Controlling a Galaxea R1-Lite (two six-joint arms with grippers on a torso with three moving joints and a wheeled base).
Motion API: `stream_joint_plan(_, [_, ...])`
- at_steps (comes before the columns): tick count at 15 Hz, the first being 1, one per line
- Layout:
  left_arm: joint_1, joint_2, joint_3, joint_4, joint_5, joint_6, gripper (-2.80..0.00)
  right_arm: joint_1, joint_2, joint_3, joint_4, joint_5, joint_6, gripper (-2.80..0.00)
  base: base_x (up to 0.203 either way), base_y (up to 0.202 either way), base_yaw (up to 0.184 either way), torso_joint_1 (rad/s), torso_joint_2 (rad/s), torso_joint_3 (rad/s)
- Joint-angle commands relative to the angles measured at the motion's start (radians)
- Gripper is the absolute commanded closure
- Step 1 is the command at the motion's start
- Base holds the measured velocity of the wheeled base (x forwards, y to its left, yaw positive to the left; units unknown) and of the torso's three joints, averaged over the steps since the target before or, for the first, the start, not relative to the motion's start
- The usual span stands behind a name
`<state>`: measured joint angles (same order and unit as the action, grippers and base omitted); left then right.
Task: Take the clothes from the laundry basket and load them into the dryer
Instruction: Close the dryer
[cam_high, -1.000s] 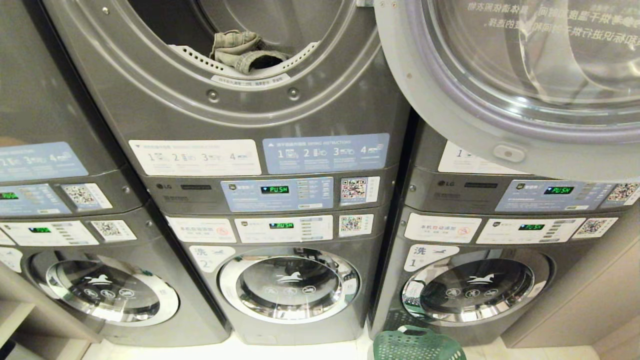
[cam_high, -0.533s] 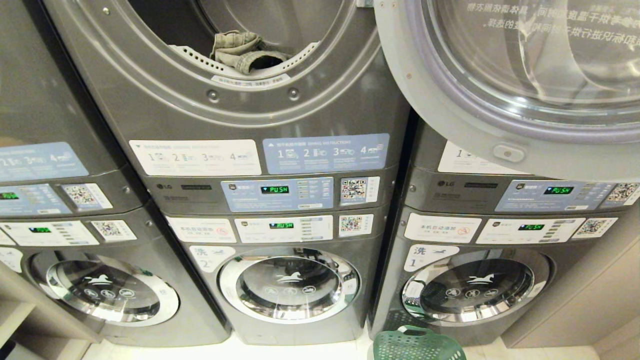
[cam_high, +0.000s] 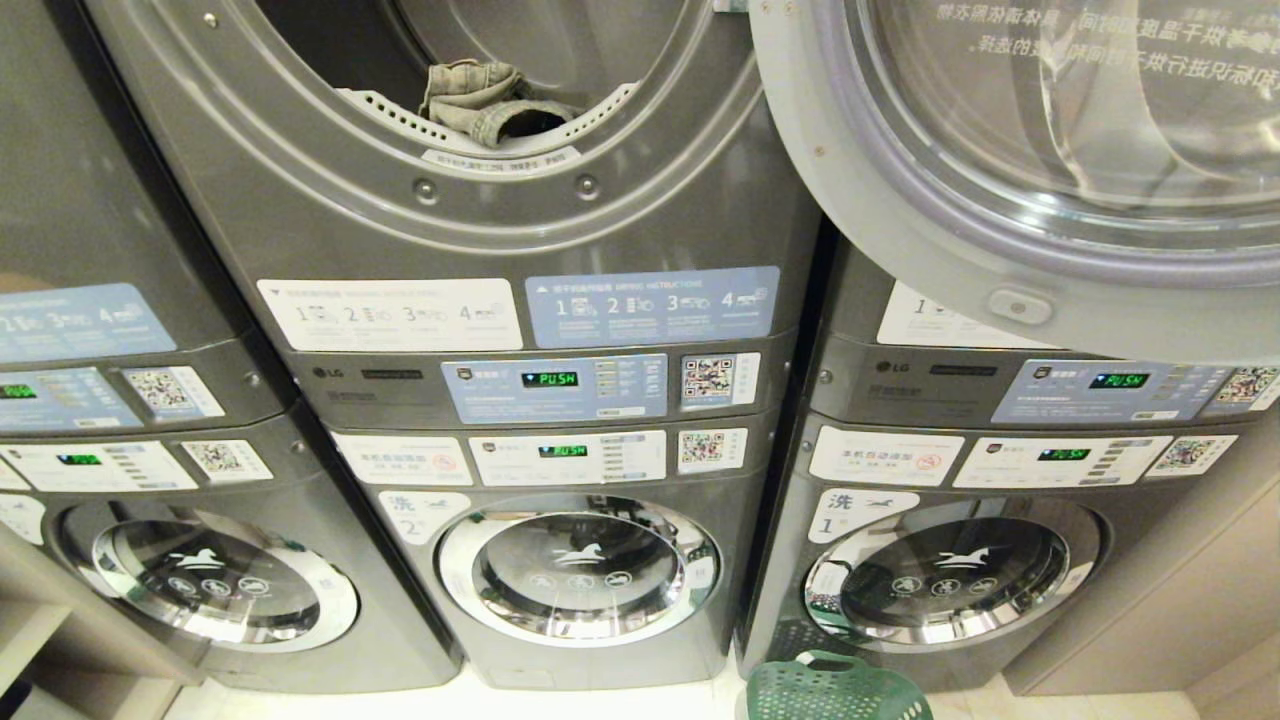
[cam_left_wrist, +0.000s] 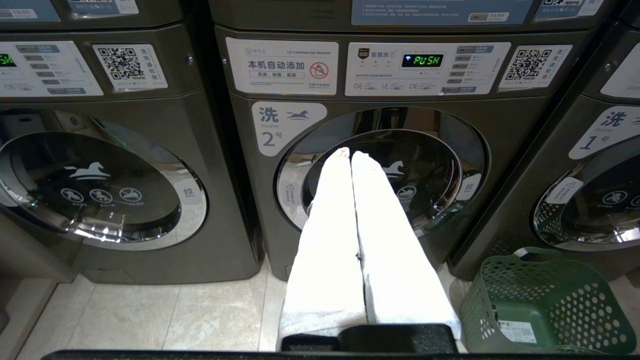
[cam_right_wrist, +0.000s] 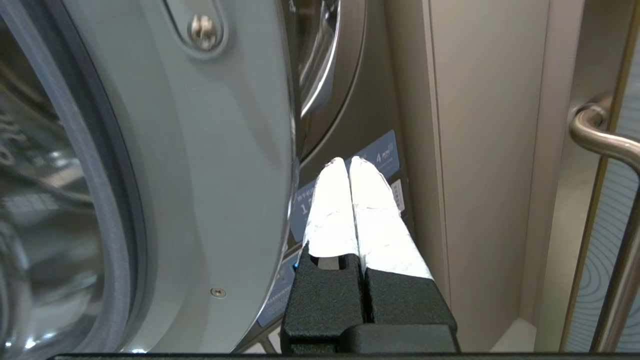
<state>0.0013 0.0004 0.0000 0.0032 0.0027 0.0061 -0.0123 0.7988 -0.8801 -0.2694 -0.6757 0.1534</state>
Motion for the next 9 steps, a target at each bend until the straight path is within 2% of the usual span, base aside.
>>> stream_joint_plan(1, [0.000, 0.000, 0.000, 0.000, 0.000, 0.000, 0.00, 0.000, 0.025, 0.006, -0.002, -0.004, 0.005, 0.00, 0.000, 0.000, 0.000, 0.000, 0.00, 0.000])
stream_joint_plan(7, [0.000, 0.000, 0.000, 0.000, 0.000, 0.000, 0.00, 0.002, 0.017, 0.040, -0.025, 0.011, 0.002, 0.00, 0.000, 0.000, 0.000, 0.000, 0.00, 0.000])
stream_joint_plan(9, [0.000, 0.000, 0.000, 0.000, 0.000, 0.000, 0.00, 0.003, -0.002, 0.059, -0.025, 0.044, -0.003, 0.00, 0.000, 0.000, 0.000, 0.000, 0.00, 0.000])
